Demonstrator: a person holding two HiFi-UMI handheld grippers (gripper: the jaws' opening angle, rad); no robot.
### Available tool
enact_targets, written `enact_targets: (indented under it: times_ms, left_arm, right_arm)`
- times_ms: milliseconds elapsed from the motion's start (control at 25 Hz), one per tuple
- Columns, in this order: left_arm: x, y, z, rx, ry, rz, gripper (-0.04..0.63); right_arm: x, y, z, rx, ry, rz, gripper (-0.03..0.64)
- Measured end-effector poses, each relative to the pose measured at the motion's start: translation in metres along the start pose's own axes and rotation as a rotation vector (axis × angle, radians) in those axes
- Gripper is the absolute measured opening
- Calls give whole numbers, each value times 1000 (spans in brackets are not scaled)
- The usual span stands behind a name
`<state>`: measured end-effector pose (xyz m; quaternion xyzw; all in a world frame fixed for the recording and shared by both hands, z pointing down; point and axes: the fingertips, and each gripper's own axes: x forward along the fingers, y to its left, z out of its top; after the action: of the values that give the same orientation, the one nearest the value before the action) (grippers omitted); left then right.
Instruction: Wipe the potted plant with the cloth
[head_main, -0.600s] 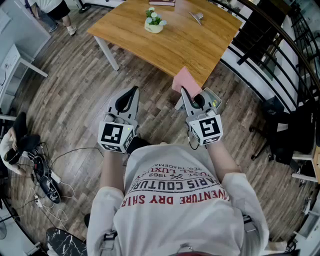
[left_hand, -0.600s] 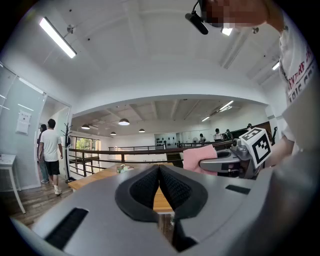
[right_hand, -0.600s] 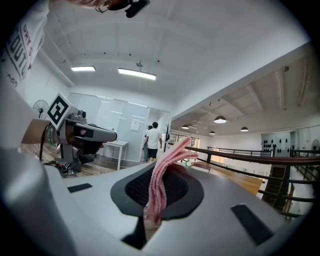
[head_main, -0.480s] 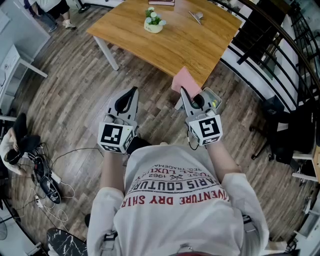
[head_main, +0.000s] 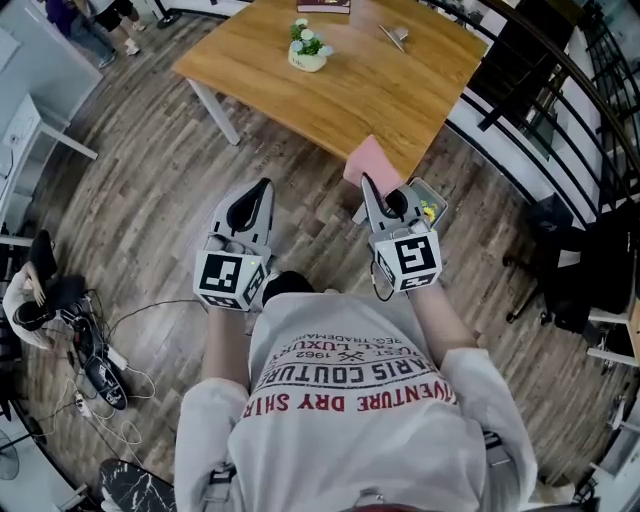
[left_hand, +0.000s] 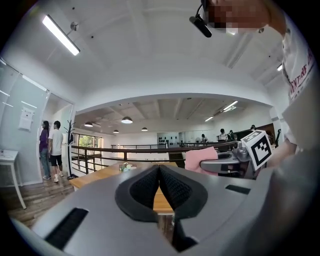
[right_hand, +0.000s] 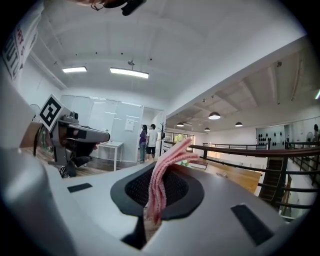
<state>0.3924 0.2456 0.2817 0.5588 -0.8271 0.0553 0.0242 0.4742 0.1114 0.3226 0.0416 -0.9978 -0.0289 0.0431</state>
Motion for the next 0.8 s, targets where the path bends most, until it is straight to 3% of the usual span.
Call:
enact_targets:
  times_ms: [400, 800]
  left_arm:
    - [35, 68, -16, -16, 29, 4, 17]
    - [132, 202, -15, -39, 30, -161, 17]
  right_arm:
    - [76, -4, -10, -6, 42, -8, 35]
    - [212, -20, 2, 10, 107, -186, 35]
